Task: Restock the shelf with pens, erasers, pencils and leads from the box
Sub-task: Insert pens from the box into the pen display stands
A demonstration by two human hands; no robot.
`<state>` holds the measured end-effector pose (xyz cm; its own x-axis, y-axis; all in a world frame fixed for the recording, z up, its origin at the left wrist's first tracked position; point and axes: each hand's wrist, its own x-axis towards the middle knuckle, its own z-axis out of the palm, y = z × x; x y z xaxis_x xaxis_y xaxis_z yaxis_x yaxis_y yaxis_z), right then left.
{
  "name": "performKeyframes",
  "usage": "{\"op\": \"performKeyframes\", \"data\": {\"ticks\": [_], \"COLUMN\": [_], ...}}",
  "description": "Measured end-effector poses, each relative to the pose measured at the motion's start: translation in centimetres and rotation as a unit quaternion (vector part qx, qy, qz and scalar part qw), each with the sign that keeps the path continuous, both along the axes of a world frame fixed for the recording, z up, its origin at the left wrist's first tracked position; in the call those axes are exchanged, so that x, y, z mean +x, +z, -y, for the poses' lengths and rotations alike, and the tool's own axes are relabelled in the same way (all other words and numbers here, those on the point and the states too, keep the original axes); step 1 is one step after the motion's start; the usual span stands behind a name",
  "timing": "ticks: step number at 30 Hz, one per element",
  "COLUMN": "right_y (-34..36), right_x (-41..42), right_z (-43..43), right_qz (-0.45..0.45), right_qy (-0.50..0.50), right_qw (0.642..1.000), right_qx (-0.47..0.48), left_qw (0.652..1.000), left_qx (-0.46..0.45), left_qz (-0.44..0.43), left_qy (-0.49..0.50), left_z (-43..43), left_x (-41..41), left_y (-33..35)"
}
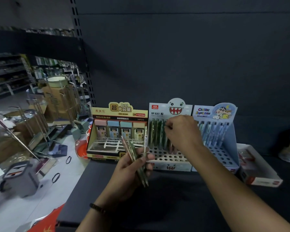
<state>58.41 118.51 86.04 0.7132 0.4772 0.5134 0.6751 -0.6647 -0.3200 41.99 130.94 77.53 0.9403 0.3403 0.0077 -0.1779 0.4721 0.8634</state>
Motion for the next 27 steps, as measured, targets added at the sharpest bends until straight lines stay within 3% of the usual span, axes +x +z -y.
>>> {"op": "performKeyframes", "data": {"ticks": [6,10,13,15,20,22,27], "right_y": [0.3,0.2,-0.1,0.0,0.8,1.1,1.7], "right_x": [-0.5,-1.9,-2.8,-3.0,-3.2,-3.0,-2.0], "right_z": [0.0,0.6,0.8,0.9,1.2,1.5,1.7], "right_qz": [-0.002,0.025,-0.133,-0.227,-0.318,-0.318,-0.205], "right_qy": [0.000,0.044,0.168,0.214,0.253,0.257,0.169], "right_qw": [0.999,0.996,0.961,0.933,0.891,0.887,0.924], "right_qx": [-0.051,0.079,0.178,0.178,0.201,0.213,0.275], "left_qw": [0.999,1.000,0.999,0.998,0.998,0.998,1.000], "left_qx": [-0.030,0.002,0.022,0.028,0.002,-0.009,0.000], "left_qz": [0.013,0.004,0.000,0.003,0.000,0.000,0.016], "left_qy": [-0.013,-0.026,-0.038,-0.047,-0.064,-0.064,-0.023], "left_z": [0.2,0.0,0.0,0.0,0.1,0.2,0.1], "left_x": [-0.3,-0.3,-0.4,-0.5,-0.5,-0.4,0.0], "left_y": [0.2,0.2,0.4,0.5,0.6,0.4,0.1]}}
